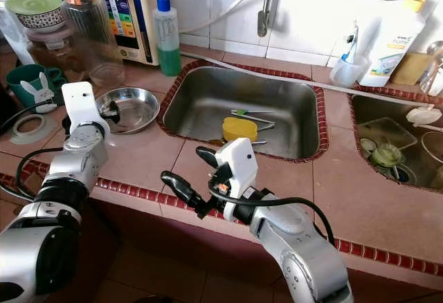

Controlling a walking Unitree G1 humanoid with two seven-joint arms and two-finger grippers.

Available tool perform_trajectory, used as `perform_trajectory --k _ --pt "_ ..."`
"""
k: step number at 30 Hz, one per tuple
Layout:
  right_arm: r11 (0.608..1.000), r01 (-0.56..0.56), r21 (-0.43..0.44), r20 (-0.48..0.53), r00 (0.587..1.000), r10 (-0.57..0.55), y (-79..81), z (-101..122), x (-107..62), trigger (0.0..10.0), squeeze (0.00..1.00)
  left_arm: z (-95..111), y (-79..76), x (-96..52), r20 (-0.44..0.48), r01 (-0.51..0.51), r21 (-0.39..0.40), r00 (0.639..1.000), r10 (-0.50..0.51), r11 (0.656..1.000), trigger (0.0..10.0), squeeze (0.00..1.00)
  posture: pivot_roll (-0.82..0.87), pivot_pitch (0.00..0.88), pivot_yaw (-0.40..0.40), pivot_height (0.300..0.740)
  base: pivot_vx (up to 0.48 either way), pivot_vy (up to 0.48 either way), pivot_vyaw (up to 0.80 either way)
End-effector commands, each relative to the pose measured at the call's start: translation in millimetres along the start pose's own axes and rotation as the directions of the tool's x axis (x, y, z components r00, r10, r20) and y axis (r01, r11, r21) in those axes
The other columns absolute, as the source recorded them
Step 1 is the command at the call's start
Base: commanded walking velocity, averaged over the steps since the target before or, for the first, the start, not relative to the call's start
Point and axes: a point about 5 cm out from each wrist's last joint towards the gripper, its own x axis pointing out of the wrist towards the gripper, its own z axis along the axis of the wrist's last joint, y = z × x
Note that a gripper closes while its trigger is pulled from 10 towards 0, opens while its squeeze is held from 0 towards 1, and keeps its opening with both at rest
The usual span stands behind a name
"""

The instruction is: Kitchen organization

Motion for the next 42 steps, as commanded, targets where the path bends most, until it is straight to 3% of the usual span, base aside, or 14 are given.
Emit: perform_trajectory --k 1,8,11,12,13,14,15,30,42 --pt "0.999 -0.026 -0.025 0.010 1.000 0.026 4.7 8 -1.0 10.0 0.00 -7 0.2 1.3 -0.084 -0.008 -0.033 0.996 0.006 0.999 10.0 0.00 0.05 0.044 0.023 0.740 0.000 0.000 0.00" --pt "0.999 -0.026 -0.035 0.004 1.000 0.026 5.7 8 -0.7 10.0 0.00 -24 -7.6 -0.4 -0.232 0.031 -0.118 0.971 -0.057 0.993 10.0 0.00 0.05 0.044 0.026 0.740 0.000 0.000 0.00" --pt "0.999 -0.024 -0.037 0.002 1.000 0.024 5.8 9 -0.5 10.0 0.00 -22 -8.3 0.1 -0.219 0.036 -0.115 0.974 -0.061 0.993 10.0 0.00 0.04 0.045 0.027 0.740 0.000 0.000 0.00" --pt "0.999 -0.023 -0.037 0.002 1.000 0.023 5.8 9 -0.6 10.0 0.00 -20 -8.4 0.4 -0.215 0.035 -0.115 0.975 -0.059 0.993 7.6 0.00 0.04 0.045 0.027 0.740 0.000 0.000 0.00" --pt "0.999 -0.021 -0.038 0.002 1.000 0.021 5.6 9 -0.5 10.0 0.00 -19 -8.6 0.7 -0.213 0.036 -0.117 0.975 -0.060 0.992 4.3 0.00 0.05 0.045 0.026 0.740 0.000 0.000 0.00" --pt "0.999 -0.019 -0.038 0.001 1.000 0.019 5.3 9 -0.4 10.0 0.00 -19 -8.5 0.9 -0.214 0.034 -0.120 0.975 -0.060 0.992 4.3 0.00 0.05 0.046 0.026 0.740 0.000 0.000 0.00" --pt "0.999 -0.017 -0.039 0.000 1.000 0.017 5.1 8 -0.1 10.0 0.00 -17 -7.2 1.5 -0.211 0.026 -0.129 0.976 -0.053 0.991 0.0 0.00 0.05 0.046 0.026 0.740 0.000 0.000 0.00" --pt "0.999 0.000 -0.052 -0.003 1.000 0.000 1.1 8 0.8 10.0 0.00 -19 4.6 3.6 -0.231 -0.040 -0.178 0.973 -0.002 0.983 0.0 0.00 0.05 0.042 0.025 0.740 0.000 0.000 0.00" --pt "0.998 0.005 -0.060 -0.008 1.000 -0.006 -1.5 8 0.5 10.0 0.00 -23 9.3 3.5 -0.260 -0.068 -0.169 0.965 0.022 0.983 0.0 0.00 0.05 0.036 0.023 0.740 0.000 0.000 0.00"
